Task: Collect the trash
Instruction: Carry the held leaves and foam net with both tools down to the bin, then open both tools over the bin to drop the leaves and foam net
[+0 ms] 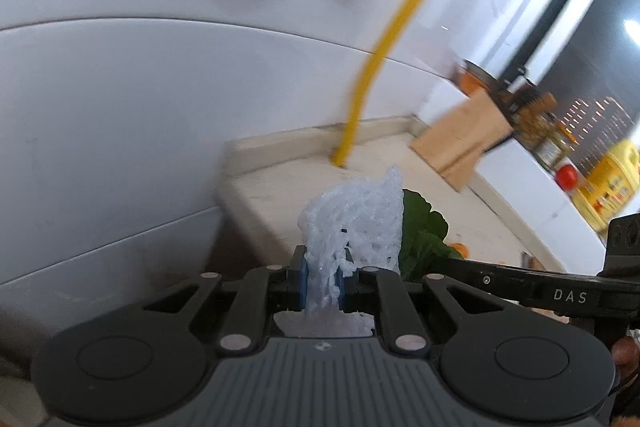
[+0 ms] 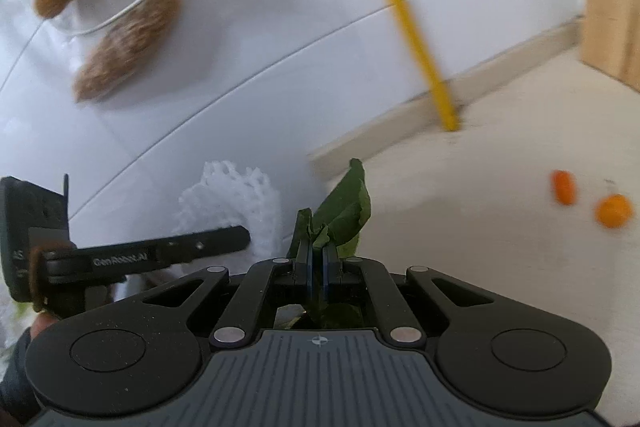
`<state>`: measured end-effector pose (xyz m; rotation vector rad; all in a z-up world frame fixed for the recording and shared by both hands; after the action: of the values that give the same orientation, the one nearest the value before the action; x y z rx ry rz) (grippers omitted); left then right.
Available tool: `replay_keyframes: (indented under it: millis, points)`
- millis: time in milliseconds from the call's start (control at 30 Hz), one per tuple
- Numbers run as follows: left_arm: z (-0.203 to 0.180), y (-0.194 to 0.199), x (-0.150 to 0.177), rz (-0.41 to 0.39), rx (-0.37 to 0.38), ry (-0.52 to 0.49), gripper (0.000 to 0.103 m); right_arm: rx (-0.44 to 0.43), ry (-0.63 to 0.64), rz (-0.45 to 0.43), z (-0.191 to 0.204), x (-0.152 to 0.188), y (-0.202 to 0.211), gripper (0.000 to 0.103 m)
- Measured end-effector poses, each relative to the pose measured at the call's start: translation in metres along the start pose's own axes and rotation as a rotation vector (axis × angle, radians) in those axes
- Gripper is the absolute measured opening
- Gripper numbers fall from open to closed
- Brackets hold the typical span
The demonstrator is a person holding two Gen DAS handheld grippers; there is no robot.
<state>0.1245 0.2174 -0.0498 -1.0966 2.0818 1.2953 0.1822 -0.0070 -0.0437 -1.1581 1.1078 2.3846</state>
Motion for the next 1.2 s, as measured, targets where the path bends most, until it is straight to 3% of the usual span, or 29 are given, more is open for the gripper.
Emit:
replay_keyframes:
  millis: [133, 467, 1000, 1100, 1200]
  points:
    - [0.028, 0.011, 0.007, -0.008, -0.08, 0.041, 0.01, -0.045, 0.02, 0.045, 0.02, 0.009, -0.021, 0.006]
    - [0.076, 0.015, 0.03, 0.015, -0.192, 0.103, 0.01, -0.096, 0.049, 0.159, 0.051, 0.038, -0.075, 0.006]
    - [0.119, -0.009, 0.052, 0.076, -0.332, 0.132, 0.011, -0.068, 0.069, 0.304, 0.065, 0.074, -0.15, 0.008]
    - [0.124, -0.014, 0.057, 0.096, -0.349, 0.133, 0.014, -0.054, 0.069, 0.33, 0.06, 0.08, -0.162, 0.019]
    - [0.125, -0.017, 0.06, 0.113, -0.361, 0.131, 0.022, -0.036, 0.061, 0.339, 0.056, 0.083, -0.168, 0.021]
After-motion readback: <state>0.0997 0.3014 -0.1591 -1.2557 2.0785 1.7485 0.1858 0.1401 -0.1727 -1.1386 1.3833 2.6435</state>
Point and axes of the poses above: each gripper's, at about its wrist camera, not at the fingertips, and y roughly against the way its jaws point, z to its left, x to its underside, the point moved 7 cm from there along -y, roughly the way its jaws point, and after that the axes turned 4 degrees about -z, right-handed, at the moved point
